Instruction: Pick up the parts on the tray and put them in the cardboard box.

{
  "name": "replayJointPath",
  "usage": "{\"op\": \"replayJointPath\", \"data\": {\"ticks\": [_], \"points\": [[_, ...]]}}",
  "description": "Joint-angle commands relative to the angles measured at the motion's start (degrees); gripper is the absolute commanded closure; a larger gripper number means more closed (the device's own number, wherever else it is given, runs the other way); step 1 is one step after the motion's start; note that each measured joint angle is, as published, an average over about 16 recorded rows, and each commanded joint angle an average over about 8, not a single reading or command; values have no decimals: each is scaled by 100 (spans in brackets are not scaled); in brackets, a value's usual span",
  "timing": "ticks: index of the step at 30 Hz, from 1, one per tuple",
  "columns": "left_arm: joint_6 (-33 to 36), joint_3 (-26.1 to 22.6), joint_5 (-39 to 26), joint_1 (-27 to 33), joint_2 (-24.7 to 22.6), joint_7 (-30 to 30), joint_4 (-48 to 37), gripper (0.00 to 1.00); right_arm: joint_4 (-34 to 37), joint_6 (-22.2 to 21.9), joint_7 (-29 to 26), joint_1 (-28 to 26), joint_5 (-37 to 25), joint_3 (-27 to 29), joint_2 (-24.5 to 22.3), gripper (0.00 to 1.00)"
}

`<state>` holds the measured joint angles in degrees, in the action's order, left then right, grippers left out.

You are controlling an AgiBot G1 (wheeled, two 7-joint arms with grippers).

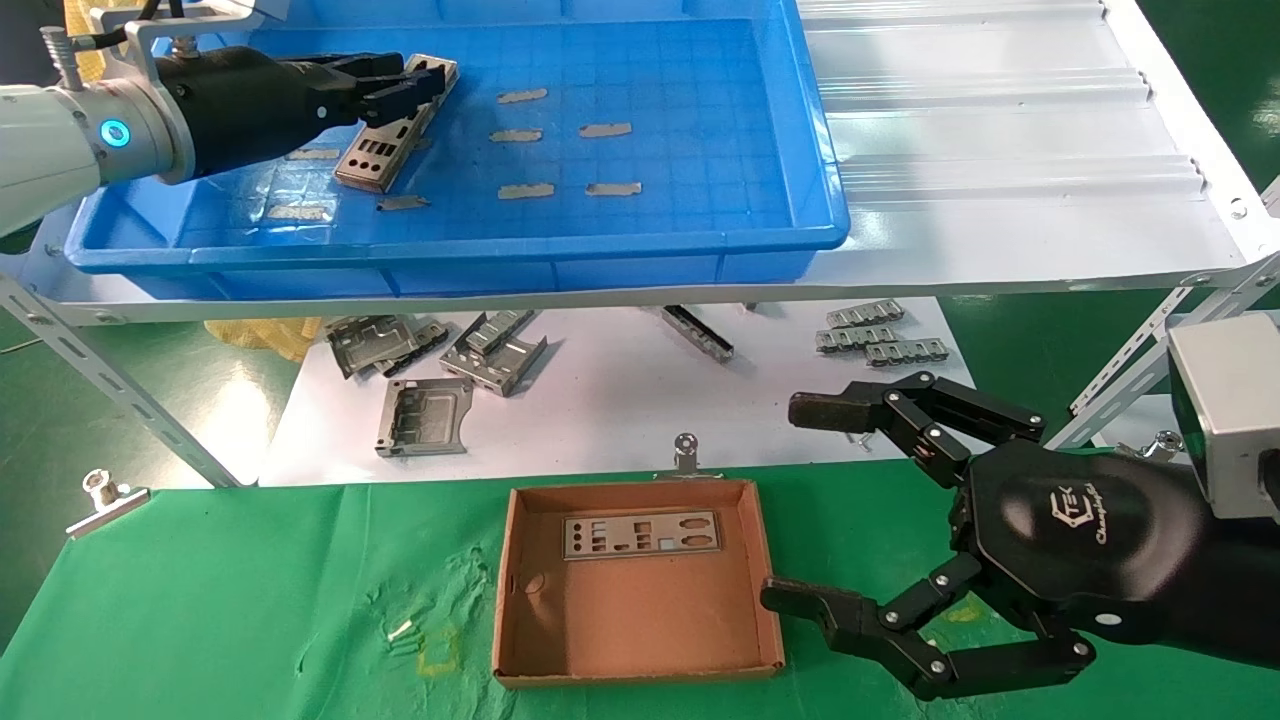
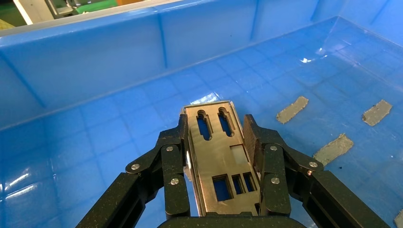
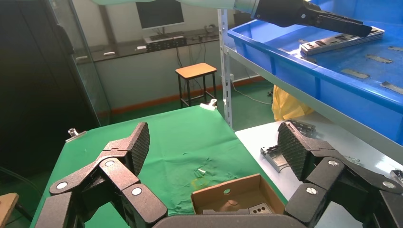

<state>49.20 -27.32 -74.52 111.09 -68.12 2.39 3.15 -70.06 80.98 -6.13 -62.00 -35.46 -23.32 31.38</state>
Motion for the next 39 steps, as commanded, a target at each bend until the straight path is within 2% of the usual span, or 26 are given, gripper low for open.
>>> {"op": "replayJointPath", "data": {"ticks": [1,14,21,26,39], "points": [[5,4,5,-2,1,-11,2,100,0,0,0,0,0,0,0,0],[208,82,118,83,116,-26,83,100,0,0,0,0,0,0,0,0],[590,129,196,208,245,30,168,100,0,0,0,0,0,0,0,0],[1269,103,190,314,368,79,295,100,0,0,0,0,0,0,0,0],[3888,-84,213,208,699,-214,1239,100,0,0,0,0,0,0,0,0]]}}
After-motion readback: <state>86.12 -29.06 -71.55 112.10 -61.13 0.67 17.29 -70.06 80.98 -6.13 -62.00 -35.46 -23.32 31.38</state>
